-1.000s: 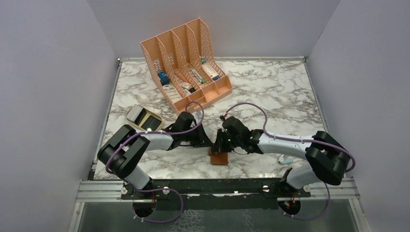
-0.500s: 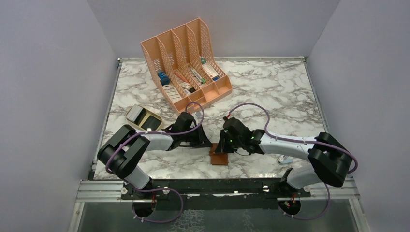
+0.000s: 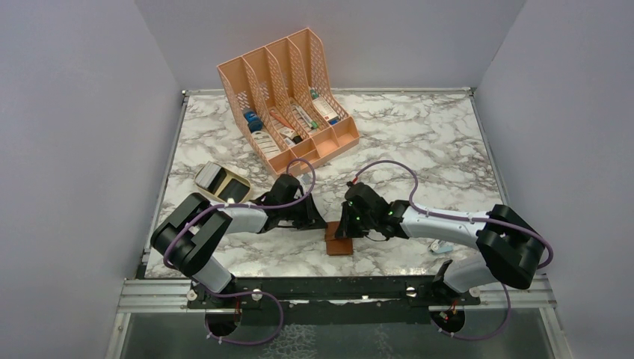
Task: Put the credit cards into the card holder
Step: Close the card holder at the center of the board.
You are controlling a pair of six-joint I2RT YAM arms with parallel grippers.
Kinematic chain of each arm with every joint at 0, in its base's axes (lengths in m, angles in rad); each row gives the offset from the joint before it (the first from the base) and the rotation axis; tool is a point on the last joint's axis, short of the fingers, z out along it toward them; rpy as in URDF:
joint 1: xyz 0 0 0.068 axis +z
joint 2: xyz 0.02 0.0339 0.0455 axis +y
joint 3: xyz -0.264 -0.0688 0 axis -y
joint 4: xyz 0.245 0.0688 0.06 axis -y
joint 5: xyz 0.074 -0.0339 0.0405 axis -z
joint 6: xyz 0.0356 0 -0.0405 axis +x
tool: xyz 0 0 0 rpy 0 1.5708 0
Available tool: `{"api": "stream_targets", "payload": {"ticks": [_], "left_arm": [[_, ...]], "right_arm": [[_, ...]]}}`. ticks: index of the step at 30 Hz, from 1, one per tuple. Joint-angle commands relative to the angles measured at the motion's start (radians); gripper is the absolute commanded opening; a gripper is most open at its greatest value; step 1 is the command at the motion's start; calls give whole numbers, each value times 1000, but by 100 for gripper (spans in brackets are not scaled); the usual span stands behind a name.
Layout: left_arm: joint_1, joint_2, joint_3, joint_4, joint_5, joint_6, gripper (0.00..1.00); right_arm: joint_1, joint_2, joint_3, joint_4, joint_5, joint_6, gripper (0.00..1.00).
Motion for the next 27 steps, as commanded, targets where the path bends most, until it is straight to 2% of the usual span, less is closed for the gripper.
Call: {"api": "stream_targets", "payload": {"ticks": [1,14,21,24,27], "left_arm": [[0,1,-4,-6,-24,21,14],[-3,-76,5,-53,-47,29,17],[-50,-162,14,-117,-89,41,17],[-84,-184,14,-121,-87,38,16],[-120,-179,6,-100,-83,22,11]], "right_arm": [[7,5,-10,-18,36,11,1],[7,42,-20,-20,26,10,1],[7,52,-18,-36,41,13,1],[7,64,-17,-38,37,11,1],[7,70,-20,-33,35,12,1]]}}
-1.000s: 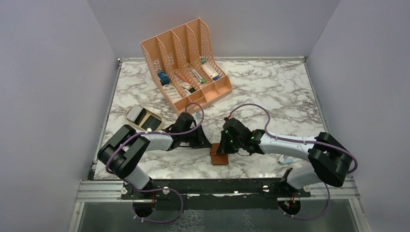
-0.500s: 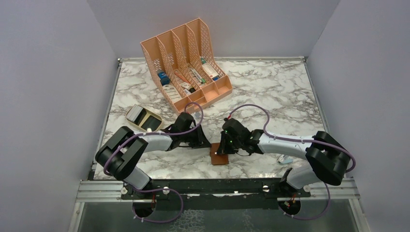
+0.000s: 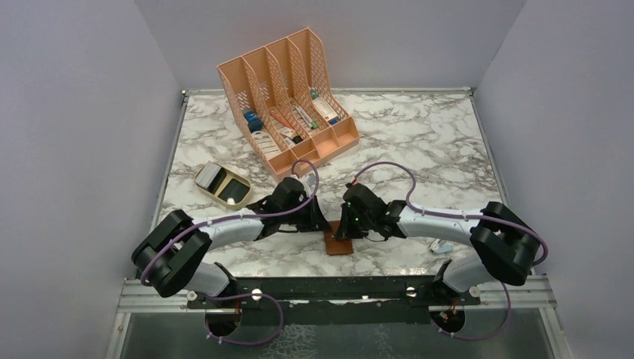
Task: Put the credit cards into the card holder
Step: Close the card holder at the center of the board.
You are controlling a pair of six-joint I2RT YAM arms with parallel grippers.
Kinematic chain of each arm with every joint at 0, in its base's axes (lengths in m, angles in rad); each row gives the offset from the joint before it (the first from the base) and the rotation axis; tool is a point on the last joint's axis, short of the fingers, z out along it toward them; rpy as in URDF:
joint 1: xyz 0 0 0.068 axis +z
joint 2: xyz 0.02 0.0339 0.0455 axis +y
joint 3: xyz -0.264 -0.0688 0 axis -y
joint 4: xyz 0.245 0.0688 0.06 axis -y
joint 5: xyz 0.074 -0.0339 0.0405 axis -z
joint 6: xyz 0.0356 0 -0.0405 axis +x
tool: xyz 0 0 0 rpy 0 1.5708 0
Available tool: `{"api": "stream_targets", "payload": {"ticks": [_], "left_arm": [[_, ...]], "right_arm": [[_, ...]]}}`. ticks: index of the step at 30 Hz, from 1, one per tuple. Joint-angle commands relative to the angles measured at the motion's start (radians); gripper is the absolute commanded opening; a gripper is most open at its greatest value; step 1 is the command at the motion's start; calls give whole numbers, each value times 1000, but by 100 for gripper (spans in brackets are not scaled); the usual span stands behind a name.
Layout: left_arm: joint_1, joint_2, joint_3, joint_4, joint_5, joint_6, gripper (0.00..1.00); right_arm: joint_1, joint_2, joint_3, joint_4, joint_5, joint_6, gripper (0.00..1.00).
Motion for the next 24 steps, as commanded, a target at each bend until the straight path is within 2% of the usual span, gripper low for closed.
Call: {"api": "stream_targets", "payload": {"ticks": [1,7,24], "left_arm": [[-52,-6,0,16,-14,-10,8],[-75,65,6,63,0,-21,0],[-82,129,31,-8,-89,-3,0]], "right_arm": [[7,39,-21,-29,32,7,1],[7,40,-25,-22,29,10,1],[7,61,-17,-9,14,2,1]]}}
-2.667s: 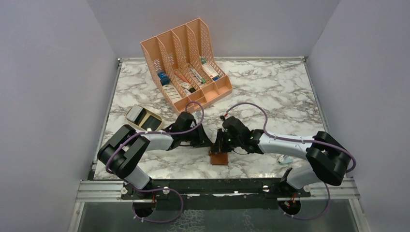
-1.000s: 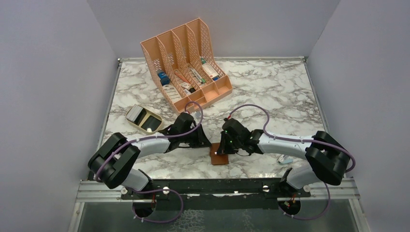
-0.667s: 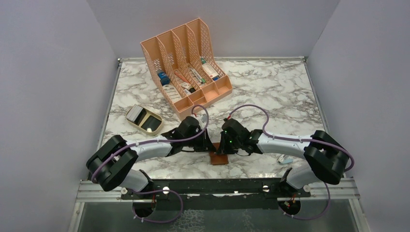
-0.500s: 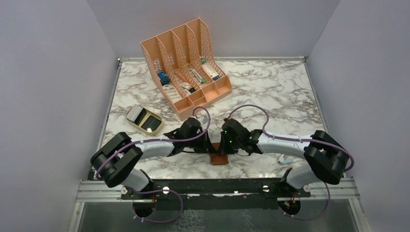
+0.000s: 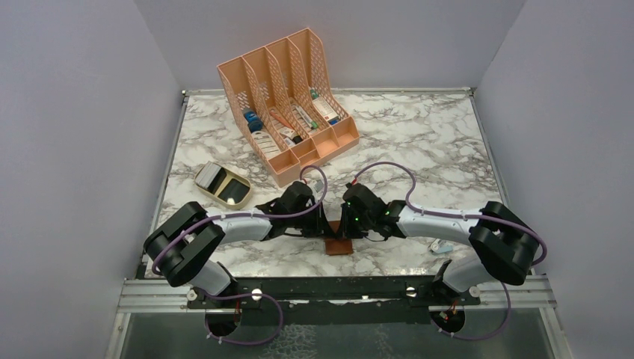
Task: Put the credit cards into the card holder
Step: Close the card holder at the center of the board.
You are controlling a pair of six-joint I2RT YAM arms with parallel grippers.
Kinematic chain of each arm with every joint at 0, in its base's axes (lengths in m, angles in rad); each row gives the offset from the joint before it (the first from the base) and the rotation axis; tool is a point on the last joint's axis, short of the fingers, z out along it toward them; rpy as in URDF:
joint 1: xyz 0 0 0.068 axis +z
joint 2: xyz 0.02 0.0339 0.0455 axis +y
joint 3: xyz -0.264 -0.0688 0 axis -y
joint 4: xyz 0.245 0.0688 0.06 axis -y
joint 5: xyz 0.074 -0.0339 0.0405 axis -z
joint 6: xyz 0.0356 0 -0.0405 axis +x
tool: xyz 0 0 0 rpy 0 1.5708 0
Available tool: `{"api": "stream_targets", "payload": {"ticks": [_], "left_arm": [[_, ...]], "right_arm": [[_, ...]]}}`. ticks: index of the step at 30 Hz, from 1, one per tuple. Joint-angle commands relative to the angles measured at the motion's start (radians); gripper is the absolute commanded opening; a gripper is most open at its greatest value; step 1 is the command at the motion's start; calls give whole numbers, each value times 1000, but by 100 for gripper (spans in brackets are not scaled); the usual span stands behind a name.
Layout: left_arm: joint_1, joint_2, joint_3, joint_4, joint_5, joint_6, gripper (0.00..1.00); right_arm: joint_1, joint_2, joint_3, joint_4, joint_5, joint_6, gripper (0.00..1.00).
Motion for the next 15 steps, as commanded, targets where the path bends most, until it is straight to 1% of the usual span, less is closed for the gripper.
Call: {"api": "stream_targets", "payload": {"ticks": [1,4,10,15], "left_arm": [[-6,45,17,-49,-83,20,0],[-6,53,14,-84,-105,19,0],[-6,54,-35,-102,-133,-5,0],[-6,62,-40,-91,-119,-13,0]], "right_arm": [[8,49,-19,-18,16,-3,1],[8,53,-27,-15,16,1,1],[8,66,-31,-9,13,6,1],[8,68,-20,-14,16,-1,1]]}}
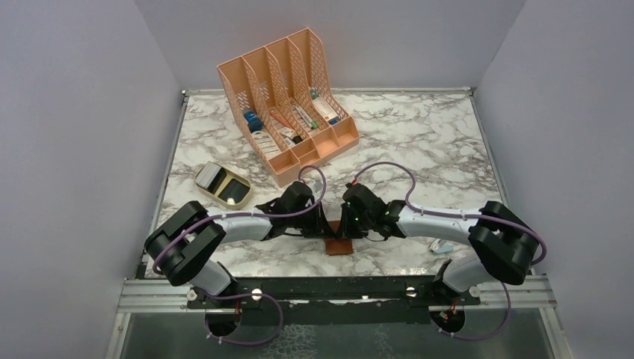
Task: Put the credit cards into the card holder
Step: Close the card holder at the center of the board, then reset both arms
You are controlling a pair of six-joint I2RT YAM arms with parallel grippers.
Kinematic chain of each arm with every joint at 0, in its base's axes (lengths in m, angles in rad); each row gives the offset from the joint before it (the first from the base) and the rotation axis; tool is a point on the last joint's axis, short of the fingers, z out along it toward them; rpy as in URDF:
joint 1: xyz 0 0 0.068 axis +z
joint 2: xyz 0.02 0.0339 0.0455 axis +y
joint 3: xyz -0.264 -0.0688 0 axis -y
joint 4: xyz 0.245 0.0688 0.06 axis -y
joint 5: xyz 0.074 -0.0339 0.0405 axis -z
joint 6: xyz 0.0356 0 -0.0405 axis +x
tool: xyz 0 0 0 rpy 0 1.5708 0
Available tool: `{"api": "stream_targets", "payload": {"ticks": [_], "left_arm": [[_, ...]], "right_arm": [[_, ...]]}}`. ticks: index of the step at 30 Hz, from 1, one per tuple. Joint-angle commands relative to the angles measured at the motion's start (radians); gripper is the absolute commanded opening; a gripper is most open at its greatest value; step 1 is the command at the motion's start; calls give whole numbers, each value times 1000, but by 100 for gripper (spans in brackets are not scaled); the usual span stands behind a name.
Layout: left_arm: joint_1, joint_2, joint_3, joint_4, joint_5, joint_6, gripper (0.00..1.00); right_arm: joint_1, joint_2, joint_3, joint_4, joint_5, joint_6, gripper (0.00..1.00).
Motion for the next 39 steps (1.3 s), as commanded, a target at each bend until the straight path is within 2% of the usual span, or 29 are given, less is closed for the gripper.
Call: {"api": "stream_targets", "payload": {"ticks": [1,8,17,20,22,24,31,39], "left_arm": [[-6,44,-32,-86,-115,16,0],[-3,-102,88,-223,-205,62,18],[-1,-393,243,-423,-405,187,37],[0,-477,295,-492,-455,231,48],[-1,-527,326,-537,-476,259,60],[-1,-586,354,-571,-494,284,97],[-1,-746,370,-605,-516,337,99],[-1,-880,246,-604,-504,284,99]], "right_arm": [[8,60,-12,-20,19,-5,1],[8,-30,74,-111,63,-23,21],[7,-295,143,-230,173,-60,53],[8,-396,161,-260,222,-87,77],[8,-454,190,-299,261,-106,89],[8,-507,231,-341,303,-123,92],[8,-649,342,-438,400,-194,93],[7,-776,246,-411,441,-138,93]]}}
